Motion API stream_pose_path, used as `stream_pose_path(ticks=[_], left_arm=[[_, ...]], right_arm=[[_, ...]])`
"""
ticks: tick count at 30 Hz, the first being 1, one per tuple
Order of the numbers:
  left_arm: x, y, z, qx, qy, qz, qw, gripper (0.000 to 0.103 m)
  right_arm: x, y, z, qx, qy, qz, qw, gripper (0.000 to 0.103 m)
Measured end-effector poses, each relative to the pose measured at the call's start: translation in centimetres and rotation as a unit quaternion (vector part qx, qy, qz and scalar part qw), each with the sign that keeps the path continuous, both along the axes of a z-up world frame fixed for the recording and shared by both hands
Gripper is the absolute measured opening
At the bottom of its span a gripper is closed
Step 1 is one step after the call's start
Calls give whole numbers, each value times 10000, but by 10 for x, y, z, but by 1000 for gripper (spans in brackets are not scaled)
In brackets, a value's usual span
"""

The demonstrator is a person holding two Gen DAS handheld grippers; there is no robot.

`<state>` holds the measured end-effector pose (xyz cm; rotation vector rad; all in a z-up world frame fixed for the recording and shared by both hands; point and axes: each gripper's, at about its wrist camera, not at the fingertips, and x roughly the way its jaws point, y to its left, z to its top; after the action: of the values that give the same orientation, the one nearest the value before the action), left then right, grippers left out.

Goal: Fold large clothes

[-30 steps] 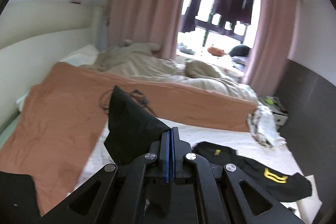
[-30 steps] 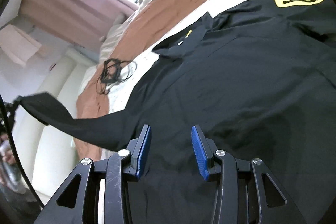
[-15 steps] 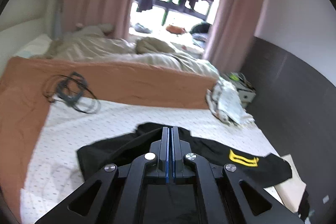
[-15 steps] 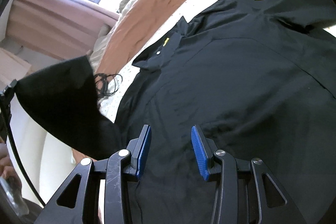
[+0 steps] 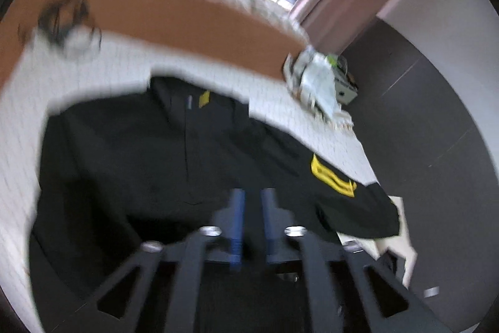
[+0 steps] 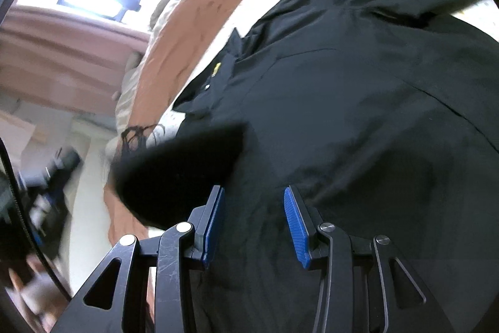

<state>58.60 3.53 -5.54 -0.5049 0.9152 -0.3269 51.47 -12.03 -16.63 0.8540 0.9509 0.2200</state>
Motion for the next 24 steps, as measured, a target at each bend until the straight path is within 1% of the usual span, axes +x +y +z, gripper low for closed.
stream_pose_path(ticks=[1,3,5,7,9,10,11,12,13,15,18,19,21,22,23,24], left_arm=[[-6,5,-10,-164,142,72,9997,56],[-24,18,-24,-435,222,380,9981,74],[-42,34,-32,-572,248,706,9956,74],[-56,46,-31,-582,232,981,9932,74],[-72,55,-29,-541,103,1330,9896,74],[-82,59,-28,-474,67,1521,9872,74],[-86,61,-28,-409,38,1624,9859,74],[-91,63,-27,-374,-22,1699,9847,74],[-99,66,-27,-359,-95,1818,9826,74],[-109,72,-32,-310,-66,2087,9775,74],[-124,83,-45,-345,-100,2355,9712,74],[-127,87,-50,-340,-50,2372,9709,74],[-127,94,-55,-463,5,2379,9702,74],[-130,101,-54,-543,-77,2375,9698,74],[-134,105,-55,-515,-107,2399,9694,74],[-135,109,-54,-455,-103,2458,9682,74]], right_arm=[[0,-1,-1,18,33,-34,10000,42],[-1,-2,-4,37,123,-81,9999,42],[-2,0,-4,34,140,-39,9999,42],[-1,4,-2,23,123,42,9999,43],[2,11,-1,-32,91,177,9998,44],[3,19,0,-94,72,299,9995,46],[5,25,0,-143,53,415,9990,50],[8,32,0,-182,25,550,9983,51],[10,39,-1,-201,-9,699,9973,52],[17,52,-1,-257,-58,992,9947,52],[20,74,3,-508,-191,1325,9897,52],[20,81,5,-649,-249,1412,9875,52],[18,96,9,-972,-370,1589,9818,53],[17,105,12,-1139,-446,1700,9778,58],[17,110,15,-1244,-498,1764,9752,69],[15,120,19,-1458,-606,1832,9703,78]])
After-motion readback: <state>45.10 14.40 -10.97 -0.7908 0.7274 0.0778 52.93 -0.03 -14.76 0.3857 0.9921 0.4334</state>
